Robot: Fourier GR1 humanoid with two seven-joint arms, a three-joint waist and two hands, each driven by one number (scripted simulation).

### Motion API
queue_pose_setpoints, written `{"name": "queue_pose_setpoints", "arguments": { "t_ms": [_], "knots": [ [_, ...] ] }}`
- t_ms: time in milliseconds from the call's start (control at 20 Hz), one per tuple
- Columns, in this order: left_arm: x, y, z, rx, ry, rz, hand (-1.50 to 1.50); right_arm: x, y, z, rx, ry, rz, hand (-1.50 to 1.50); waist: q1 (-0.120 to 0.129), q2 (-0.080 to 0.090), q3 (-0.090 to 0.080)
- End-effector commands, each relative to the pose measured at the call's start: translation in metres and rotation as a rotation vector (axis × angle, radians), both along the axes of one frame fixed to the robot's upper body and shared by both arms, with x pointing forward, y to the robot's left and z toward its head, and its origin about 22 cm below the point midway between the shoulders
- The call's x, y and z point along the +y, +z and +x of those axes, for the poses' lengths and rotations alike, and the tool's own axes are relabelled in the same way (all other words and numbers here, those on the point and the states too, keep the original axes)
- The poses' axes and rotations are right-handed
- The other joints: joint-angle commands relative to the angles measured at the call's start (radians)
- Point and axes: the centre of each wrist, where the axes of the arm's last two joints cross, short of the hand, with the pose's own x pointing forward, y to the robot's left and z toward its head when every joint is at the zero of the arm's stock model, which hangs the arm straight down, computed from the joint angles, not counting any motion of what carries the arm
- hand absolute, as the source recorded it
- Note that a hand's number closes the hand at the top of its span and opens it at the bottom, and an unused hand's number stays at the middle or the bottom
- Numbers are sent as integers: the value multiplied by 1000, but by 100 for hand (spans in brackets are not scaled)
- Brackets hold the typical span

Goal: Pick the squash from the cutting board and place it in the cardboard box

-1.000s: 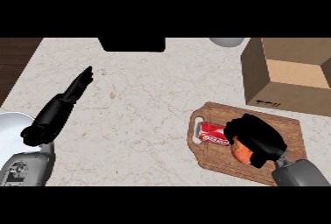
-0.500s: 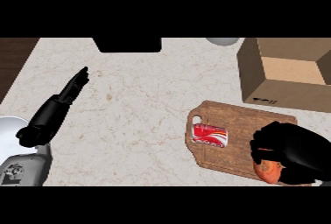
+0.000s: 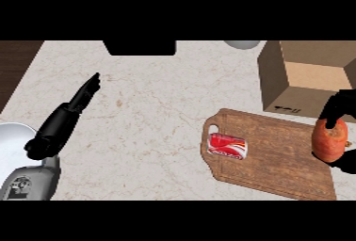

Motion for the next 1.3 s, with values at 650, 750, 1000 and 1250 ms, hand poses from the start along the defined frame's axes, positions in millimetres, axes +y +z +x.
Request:
{"name": "queue_pose_setpoints", "arguments": {
  "t_ms": [650, 750, 1000, 1250],
  "knots": [
    [-24, 14, 23, -25, -51, -8, 0, -83, 32, 104, 143, -311, -175, 150, 49, 20, 2],
    [-12, 20, 16, -27, -65, -4, 0, -77, 19, 108, 255, -336, -288, 150, 64, 18, 2],
    [-11, 21, 31, -31, -57, 1, 0, -93, 24, 121, 345, -277, -346, 150, 61, 25, 3],
    [-19, 12, 15, -23, -69, -7, 0, -117, 8, 114, 457, -332, -494, 150, 79, 28, 4]
  ]
}}
